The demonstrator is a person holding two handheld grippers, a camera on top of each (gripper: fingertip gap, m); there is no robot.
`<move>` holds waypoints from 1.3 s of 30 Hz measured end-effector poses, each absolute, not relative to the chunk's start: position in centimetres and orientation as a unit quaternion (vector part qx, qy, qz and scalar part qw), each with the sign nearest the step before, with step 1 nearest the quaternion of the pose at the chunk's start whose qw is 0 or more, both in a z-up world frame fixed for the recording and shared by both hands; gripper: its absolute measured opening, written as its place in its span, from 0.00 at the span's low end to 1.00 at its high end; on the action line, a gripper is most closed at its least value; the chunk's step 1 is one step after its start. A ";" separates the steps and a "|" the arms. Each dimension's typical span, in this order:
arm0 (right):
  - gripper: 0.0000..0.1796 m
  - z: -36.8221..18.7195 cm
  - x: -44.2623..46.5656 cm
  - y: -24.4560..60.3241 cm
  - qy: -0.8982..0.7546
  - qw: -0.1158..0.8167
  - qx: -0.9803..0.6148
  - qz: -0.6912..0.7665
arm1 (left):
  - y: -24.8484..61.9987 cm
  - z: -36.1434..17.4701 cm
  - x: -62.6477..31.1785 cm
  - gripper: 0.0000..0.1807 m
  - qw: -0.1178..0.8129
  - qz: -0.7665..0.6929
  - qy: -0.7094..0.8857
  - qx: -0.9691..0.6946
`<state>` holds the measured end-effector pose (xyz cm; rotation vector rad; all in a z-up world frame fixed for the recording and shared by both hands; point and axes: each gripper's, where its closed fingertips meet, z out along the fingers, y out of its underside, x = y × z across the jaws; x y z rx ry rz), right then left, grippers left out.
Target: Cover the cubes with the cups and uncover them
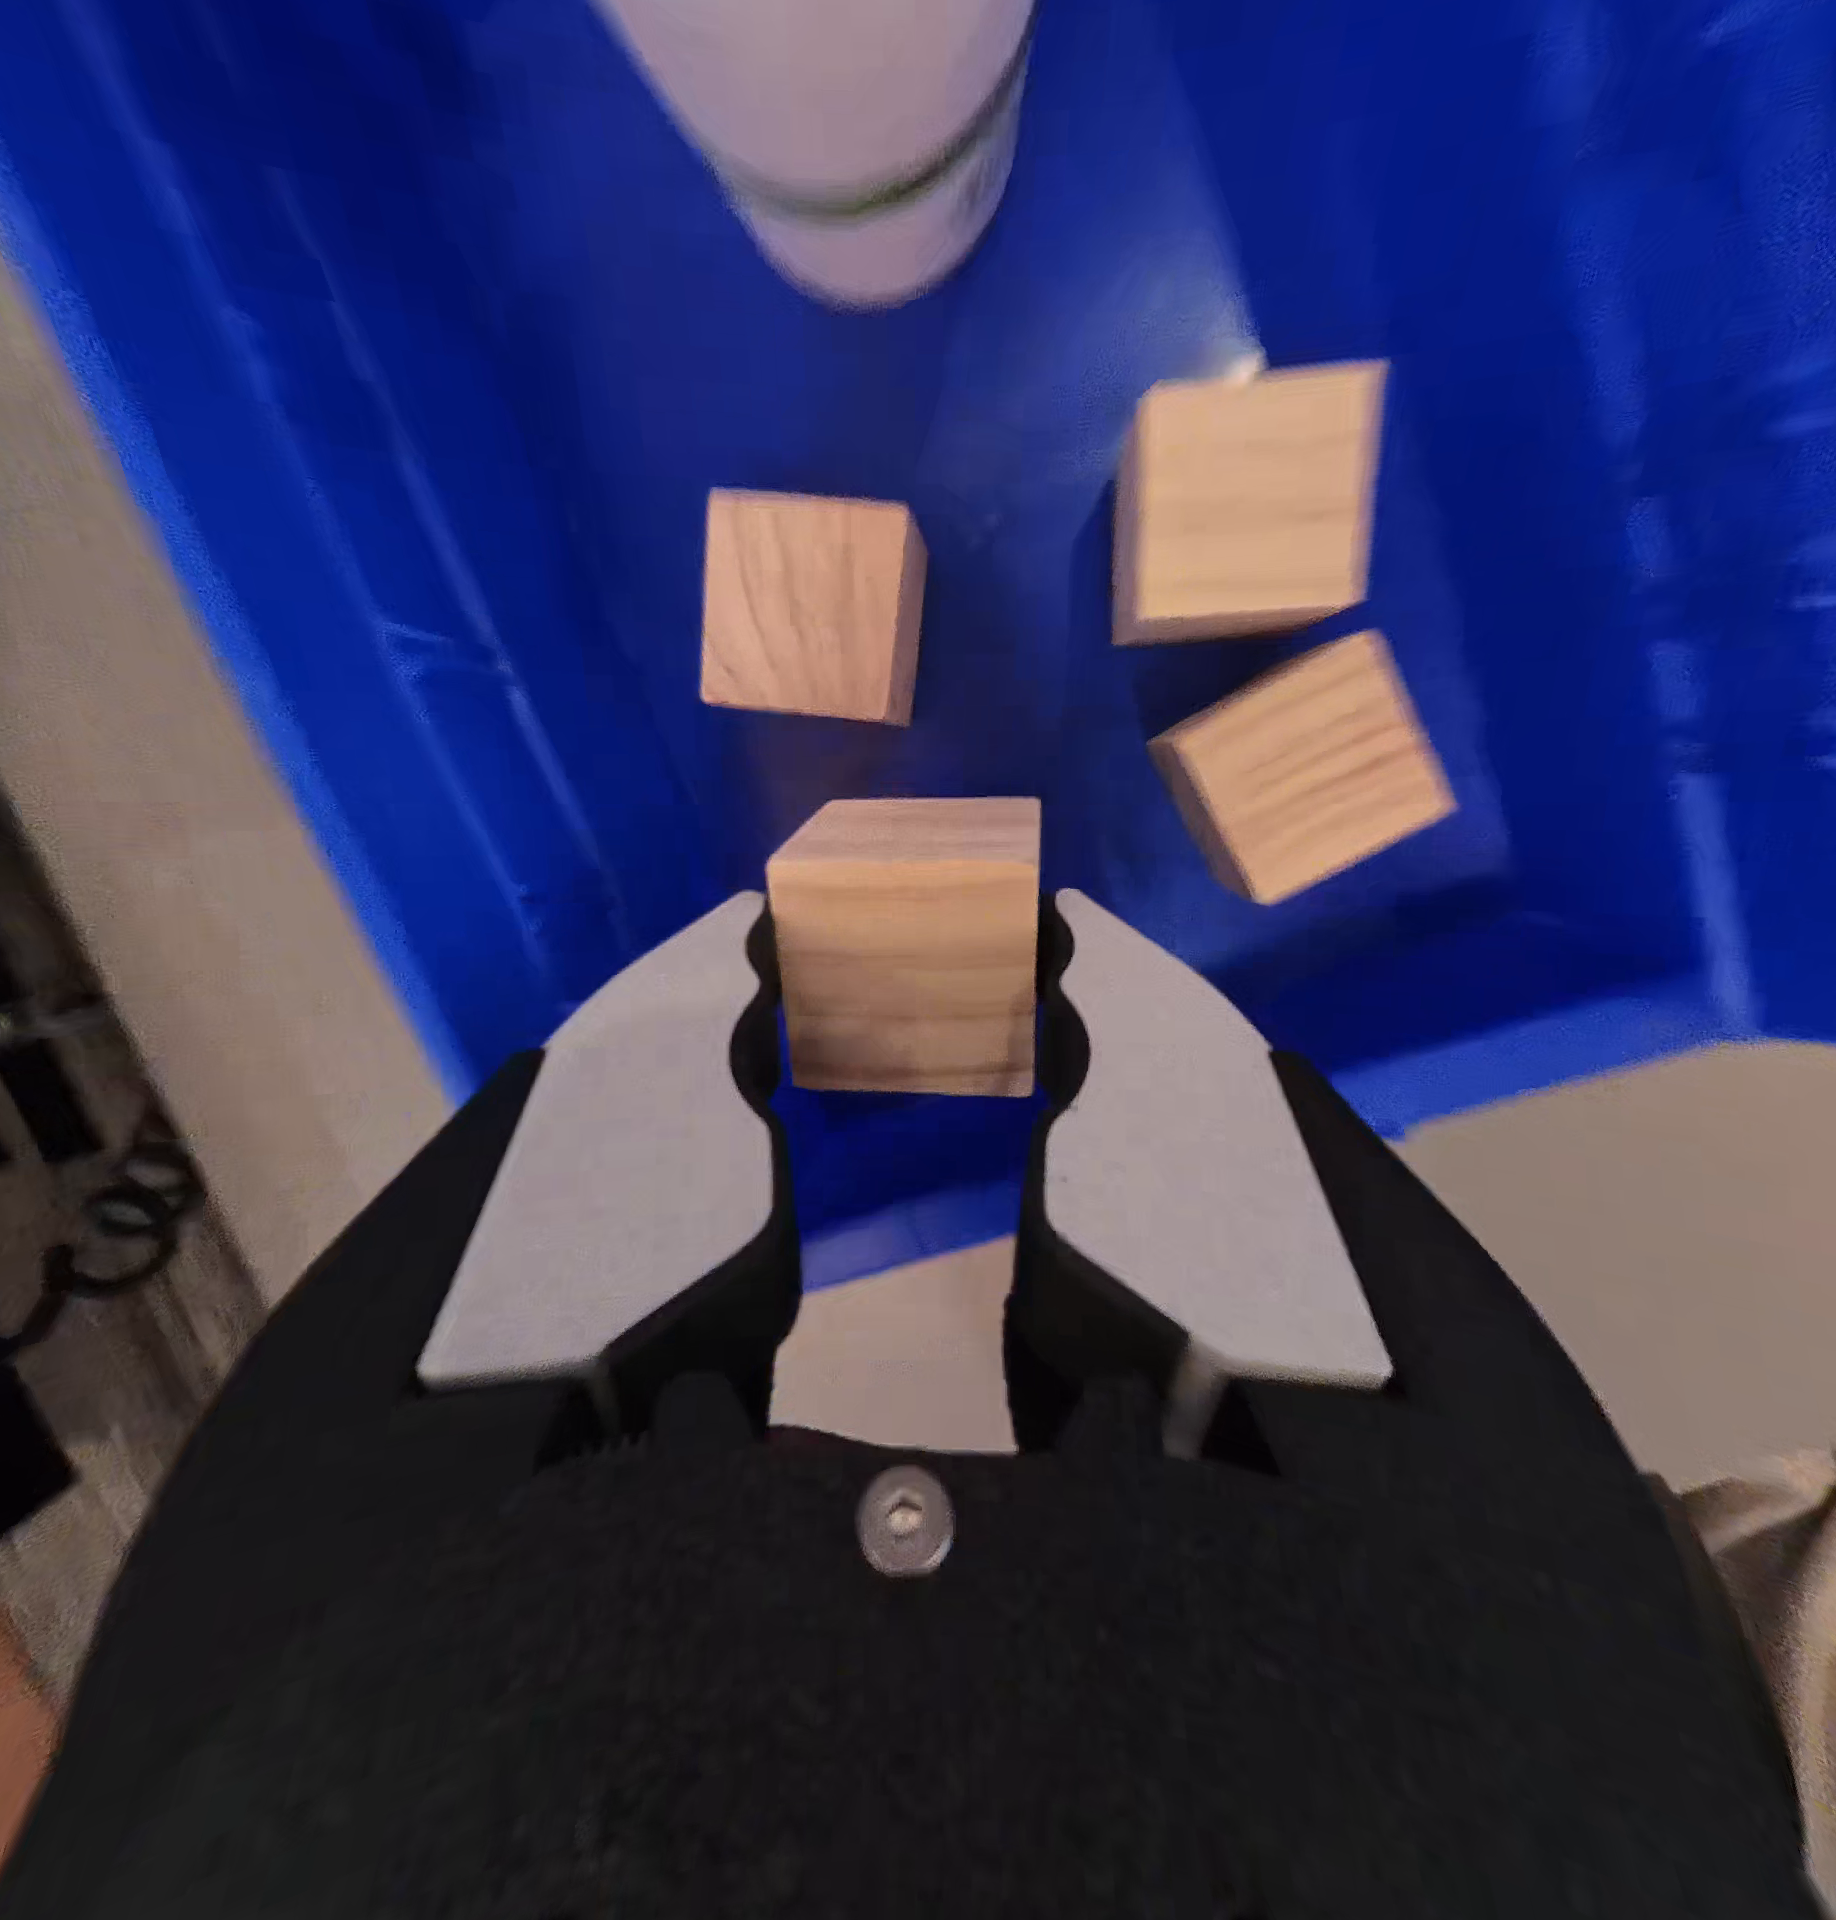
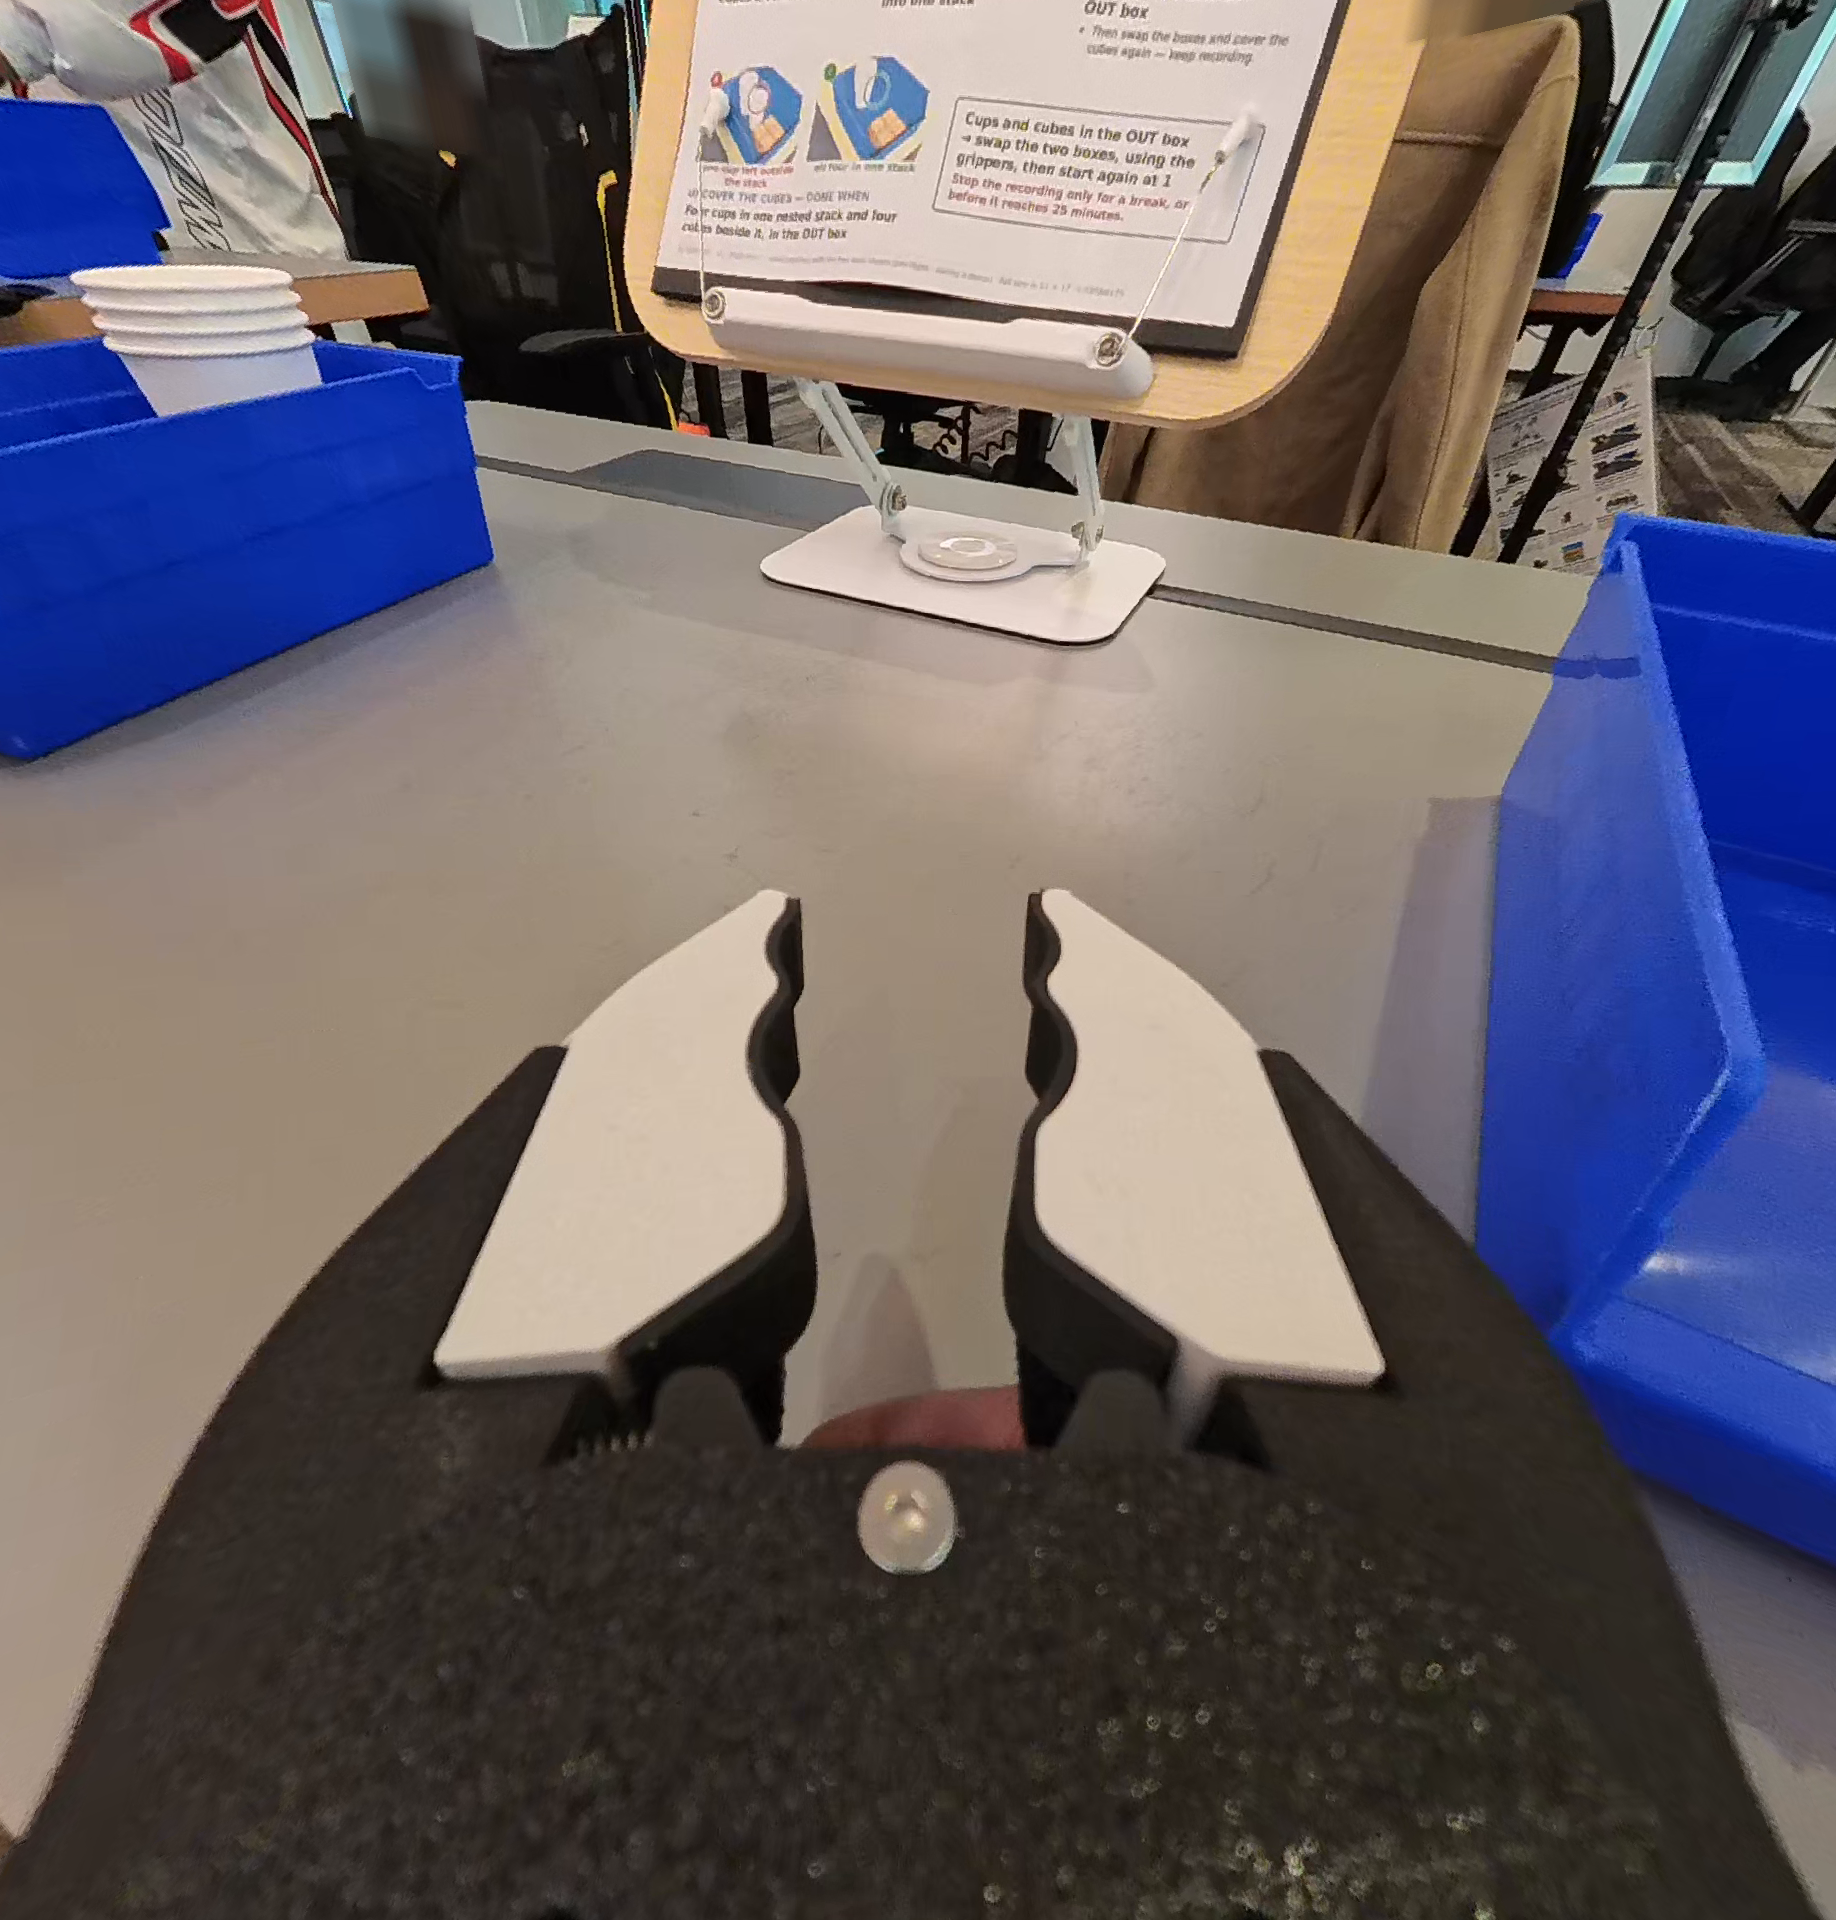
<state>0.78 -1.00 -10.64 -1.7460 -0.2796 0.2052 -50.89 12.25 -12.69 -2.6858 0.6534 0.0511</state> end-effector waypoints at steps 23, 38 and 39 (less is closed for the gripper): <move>0.21 -10.2 0.5 -1.3 -0.130 0.632 -0.758 0.097 | 12.5 -18.3 -29.1 0.26 0.122 0.052 0.307 -0.943; 0.21 -10.8 0.5 -1.0 -0.131 0.624 -0.764 0.100 | 11.1 -1.1 -37.6 0.33 0.373 -0.013 0.240 -0.896; 0.21 -10.9 0.3 -1.1 -0.132 0.623 -0.764 0.101 | 11.6 -1.2 -39.5 0.32 0.355 -0.012 0.243 -0.903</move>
